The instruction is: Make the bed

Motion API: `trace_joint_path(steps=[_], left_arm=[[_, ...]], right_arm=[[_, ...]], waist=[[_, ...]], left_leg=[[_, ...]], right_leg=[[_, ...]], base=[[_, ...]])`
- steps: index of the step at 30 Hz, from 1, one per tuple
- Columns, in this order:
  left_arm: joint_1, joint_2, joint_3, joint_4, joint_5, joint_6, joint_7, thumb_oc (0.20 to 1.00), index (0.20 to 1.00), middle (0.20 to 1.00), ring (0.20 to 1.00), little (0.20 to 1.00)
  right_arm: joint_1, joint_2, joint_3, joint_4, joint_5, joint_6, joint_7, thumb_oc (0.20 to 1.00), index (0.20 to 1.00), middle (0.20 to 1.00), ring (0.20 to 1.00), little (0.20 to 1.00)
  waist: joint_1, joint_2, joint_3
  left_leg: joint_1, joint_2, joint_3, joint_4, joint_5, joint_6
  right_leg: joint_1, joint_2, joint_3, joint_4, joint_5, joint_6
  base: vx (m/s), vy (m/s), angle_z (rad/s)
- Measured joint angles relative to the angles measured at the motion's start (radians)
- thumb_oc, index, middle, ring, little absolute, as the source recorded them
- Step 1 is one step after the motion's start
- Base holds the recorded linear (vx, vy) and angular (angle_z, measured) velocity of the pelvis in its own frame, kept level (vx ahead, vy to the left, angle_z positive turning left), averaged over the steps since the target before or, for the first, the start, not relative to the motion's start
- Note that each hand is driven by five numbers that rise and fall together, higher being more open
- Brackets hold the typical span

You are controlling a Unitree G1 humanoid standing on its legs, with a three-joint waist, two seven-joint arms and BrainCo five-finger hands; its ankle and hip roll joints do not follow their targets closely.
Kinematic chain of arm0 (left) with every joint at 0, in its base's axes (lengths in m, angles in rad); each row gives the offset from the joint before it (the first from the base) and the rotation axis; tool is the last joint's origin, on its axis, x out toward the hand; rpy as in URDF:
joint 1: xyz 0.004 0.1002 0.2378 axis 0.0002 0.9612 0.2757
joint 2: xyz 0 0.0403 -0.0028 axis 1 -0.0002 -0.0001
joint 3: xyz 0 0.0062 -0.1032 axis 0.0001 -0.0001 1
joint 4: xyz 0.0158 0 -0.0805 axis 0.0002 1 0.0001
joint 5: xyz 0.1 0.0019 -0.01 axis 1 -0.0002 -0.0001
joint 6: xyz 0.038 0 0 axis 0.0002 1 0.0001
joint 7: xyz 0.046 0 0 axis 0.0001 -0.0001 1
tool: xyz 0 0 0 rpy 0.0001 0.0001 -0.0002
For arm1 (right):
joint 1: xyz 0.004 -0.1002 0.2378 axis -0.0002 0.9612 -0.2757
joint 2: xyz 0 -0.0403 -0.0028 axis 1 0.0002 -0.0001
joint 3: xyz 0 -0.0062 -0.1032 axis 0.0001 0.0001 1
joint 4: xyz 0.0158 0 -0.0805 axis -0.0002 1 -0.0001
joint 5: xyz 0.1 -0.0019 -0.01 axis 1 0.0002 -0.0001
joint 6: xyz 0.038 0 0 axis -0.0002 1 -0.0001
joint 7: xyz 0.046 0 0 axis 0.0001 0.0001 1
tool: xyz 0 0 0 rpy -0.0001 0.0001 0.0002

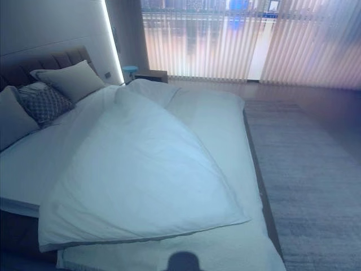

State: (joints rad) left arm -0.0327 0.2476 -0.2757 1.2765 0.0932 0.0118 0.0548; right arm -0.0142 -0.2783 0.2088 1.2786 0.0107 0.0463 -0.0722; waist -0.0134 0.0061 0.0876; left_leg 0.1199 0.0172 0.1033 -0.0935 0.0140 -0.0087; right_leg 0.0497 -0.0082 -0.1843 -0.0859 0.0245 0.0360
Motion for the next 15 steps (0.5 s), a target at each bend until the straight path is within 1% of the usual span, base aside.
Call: trace_joint_path(steps=[9,12,15], left_arm=[[0.002,-0.012,-0.005,-0.020,-0.011,-0.002,-0.018,1.000,1.000,1.000,1.000,1.000],[0.003,-0.012,-0.004,-0.020,-0.021,-0.002,-0.018,1.000,1.000,1.000,1.000,1.000],[0.013,-0.012,0.002,-0.019,-0.039,-0.001,-0.016,1.000,1.000,1.000,1.000,1.000]], right_arm=[[0.005,-0.001,0.000,-0.006,0.000,0.000,0.003,1.000,1.000,1.000,1.000,1.000],[0.021,-0.001,-0.003,-0.007,0.003,0.000,0.003,1.000,1.000,1.000,1.000,1.000],[0.026,-0.001,-0.014,-0.013,0.046,-0.001,0.002,1.000,1.000,1.000,1.000,1.000]], waist=[[-0.003,0.012,-0.006],[-0.003,0.012,-0.006],[-0.008,0.013,-0.006]], left_leg=[[0.014,0.006,-0.004,-0.001,-0.009,-0.011],[0.014,0.006,-0.004,-0.001,-0.012,-0.006],[0.012,0.006,-0.003,-0.001,-0.012,-0.006]], right_leg=[[0.017,0.006,-0.002,-0.005,-0.002,-0.002],[0.017,0.006,-0.002,-0.005,-0.003,-0.002],[0.015,0.006,-0.002,-0.006,-0.004,-0.001]], base=[[0.03,-0.010,0.00],[0.01,-0.003,0.00],[0.00,0.000,0.00]])
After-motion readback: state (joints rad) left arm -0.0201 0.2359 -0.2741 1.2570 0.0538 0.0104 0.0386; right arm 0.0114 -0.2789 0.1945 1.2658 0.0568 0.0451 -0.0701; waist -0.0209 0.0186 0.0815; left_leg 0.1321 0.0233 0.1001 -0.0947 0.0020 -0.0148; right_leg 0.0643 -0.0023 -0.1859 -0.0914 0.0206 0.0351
